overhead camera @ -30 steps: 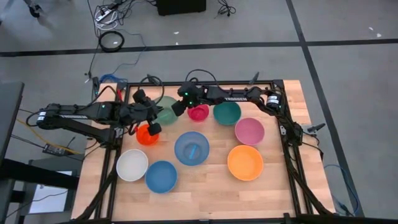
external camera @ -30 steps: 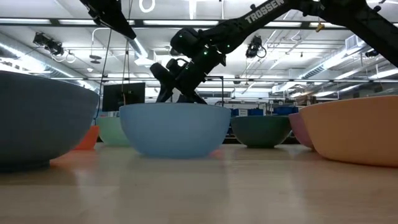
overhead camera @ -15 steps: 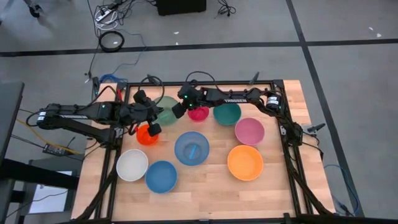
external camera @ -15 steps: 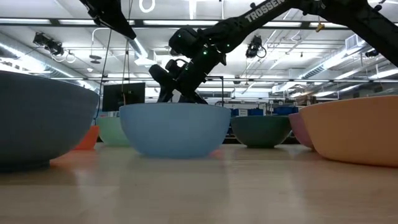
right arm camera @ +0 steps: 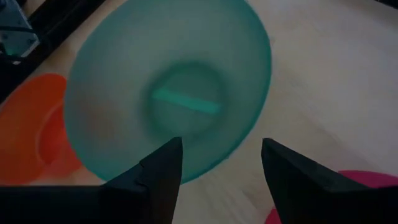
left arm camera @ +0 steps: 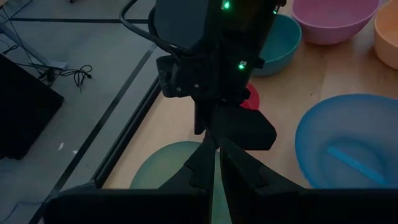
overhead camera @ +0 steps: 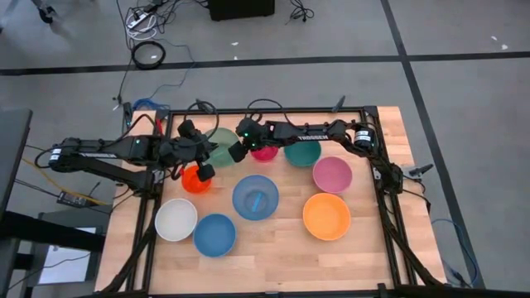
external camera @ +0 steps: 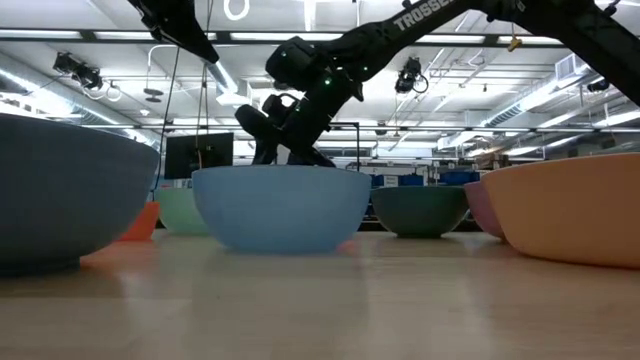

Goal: Nest bowls inside each other
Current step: Stack the light green bowl on top of the light blue bowl

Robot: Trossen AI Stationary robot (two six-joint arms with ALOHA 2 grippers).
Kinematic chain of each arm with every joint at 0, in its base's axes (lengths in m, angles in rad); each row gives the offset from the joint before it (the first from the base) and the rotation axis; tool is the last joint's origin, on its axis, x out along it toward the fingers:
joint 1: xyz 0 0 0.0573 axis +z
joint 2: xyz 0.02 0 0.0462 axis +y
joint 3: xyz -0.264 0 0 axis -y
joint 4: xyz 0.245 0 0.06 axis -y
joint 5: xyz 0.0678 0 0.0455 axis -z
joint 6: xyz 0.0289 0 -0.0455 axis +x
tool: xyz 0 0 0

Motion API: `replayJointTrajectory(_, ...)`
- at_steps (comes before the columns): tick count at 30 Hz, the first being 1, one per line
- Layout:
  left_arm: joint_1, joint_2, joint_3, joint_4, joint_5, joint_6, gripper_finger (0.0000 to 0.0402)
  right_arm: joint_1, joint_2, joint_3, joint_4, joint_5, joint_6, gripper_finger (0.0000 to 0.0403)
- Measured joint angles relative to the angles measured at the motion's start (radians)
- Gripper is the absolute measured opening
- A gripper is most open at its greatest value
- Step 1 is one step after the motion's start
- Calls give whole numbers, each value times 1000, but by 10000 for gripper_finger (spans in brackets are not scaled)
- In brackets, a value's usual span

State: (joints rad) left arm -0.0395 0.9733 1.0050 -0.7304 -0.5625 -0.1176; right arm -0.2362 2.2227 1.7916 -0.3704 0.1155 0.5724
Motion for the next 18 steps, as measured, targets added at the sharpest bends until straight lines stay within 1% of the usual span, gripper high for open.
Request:
replayJointTrajectory(5, 0, 0, 0, 0, 0, 0, 35, 4, 0, 0, -12, 3, 20, 207)
replayJointTrajectory(10, 0, 0, 0, 1, 0, 0, 35, 12, 0, 0, -15, 3, 34, 196)
replayJointTrajectory(14, 0, 0, 0, 6, 0, 0, 35, 15, 0, 0, -15, -33, 54, 186)
replayJointTrajectory(18, 0, 0, 0, 7, 0, -2, 35, 20, 0, 0, -14, -34, 54, 182)
